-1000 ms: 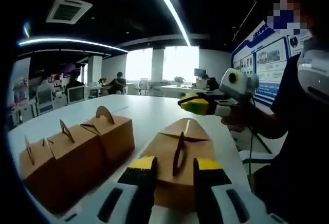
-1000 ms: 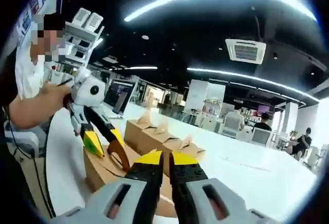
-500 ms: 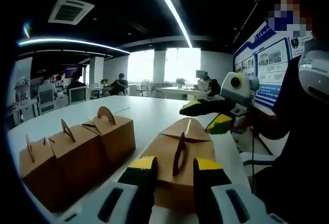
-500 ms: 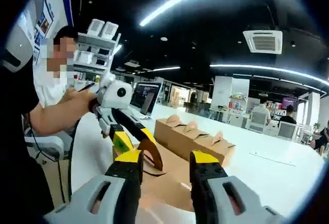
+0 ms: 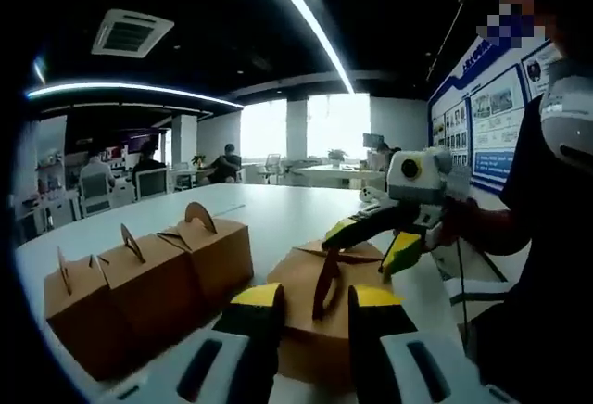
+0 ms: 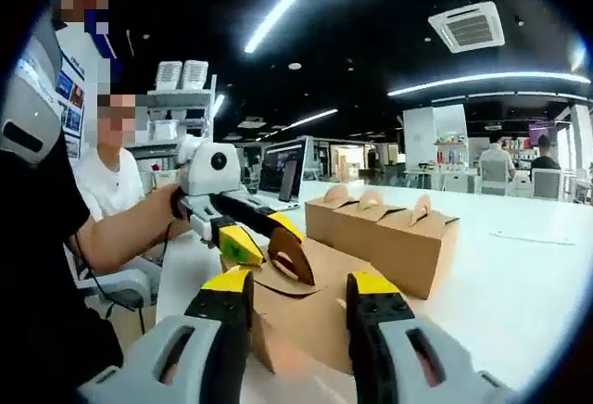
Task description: Pick up one paper box from the group, open the paper box, and remove the item inside
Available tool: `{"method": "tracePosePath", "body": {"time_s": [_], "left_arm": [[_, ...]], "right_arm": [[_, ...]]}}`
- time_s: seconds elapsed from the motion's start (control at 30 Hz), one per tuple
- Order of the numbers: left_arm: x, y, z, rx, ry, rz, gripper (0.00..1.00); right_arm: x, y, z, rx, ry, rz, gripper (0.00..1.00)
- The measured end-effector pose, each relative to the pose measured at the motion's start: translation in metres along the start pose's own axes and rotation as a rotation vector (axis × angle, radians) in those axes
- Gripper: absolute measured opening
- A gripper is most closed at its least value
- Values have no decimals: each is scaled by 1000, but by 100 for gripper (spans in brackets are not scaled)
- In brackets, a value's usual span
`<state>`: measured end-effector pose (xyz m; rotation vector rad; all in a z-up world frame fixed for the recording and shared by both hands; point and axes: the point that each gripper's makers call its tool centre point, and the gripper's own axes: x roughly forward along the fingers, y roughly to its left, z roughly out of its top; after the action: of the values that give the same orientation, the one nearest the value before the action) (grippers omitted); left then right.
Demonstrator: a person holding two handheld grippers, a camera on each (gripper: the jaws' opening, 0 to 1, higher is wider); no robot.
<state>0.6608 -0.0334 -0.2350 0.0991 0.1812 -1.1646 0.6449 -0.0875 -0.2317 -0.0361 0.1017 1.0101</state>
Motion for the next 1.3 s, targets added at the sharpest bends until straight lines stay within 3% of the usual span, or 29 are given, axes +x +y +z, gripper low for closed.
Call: {"method": "tracePosePath", "body": {"time_s": [0.17, 0.33, 0.43, 0.5, 0.6, 0.7, 0.77, 0.87, 1.0, 1.03, 1.1, 1.3], "left_arm": [[-10, 7, 6, 71, -56, 115, 36], [-26, 4, 33, 56, -174, 191, 39], [-35, 2, 46, 99, -205, 249, 39], [-40, 5, 49, 203, -170, 336, 39], [-41, -2, 52, 285, -132, 387, 39], [-37, -18, 55, 311, -119, 389, 38], [-33, -29, 55, 402, -74, 411, 38], [-28, -35, 51, 432, -13, 456, 38], [-23, -40, 35, 403, 107, 540, 35], [-24, -41, 29, 489, 185, 588, 35], [-22, -43, 26, 576, 239, 628, 33], [-21, -43, 24, 609, 264, 685, 32]], "right_arm": [[0, 0, -1, 11, 21, 6, 41], [1, 0, -2, 27, 33, 14, 41], [1, 1, -2, 34, 35, 13, 41], [1, 1, -2, 41, 40, 11, 41], [1, 1, -2, 39, 56, 8, 41], [1, 2, -2, 35, 64, 7, 41], [1, -1, -3, 33, 68, 7, 41], [1, -1, -3, 35, 74, 9, 41], [1, -1, -3, 28, 89, 7, 41], [1, -1, -3, 28, 90, 7, 41], [1, -1, -4, 33, 88, 8, 41], [1, -3, -4, 28, 95, 10, 41]]}}
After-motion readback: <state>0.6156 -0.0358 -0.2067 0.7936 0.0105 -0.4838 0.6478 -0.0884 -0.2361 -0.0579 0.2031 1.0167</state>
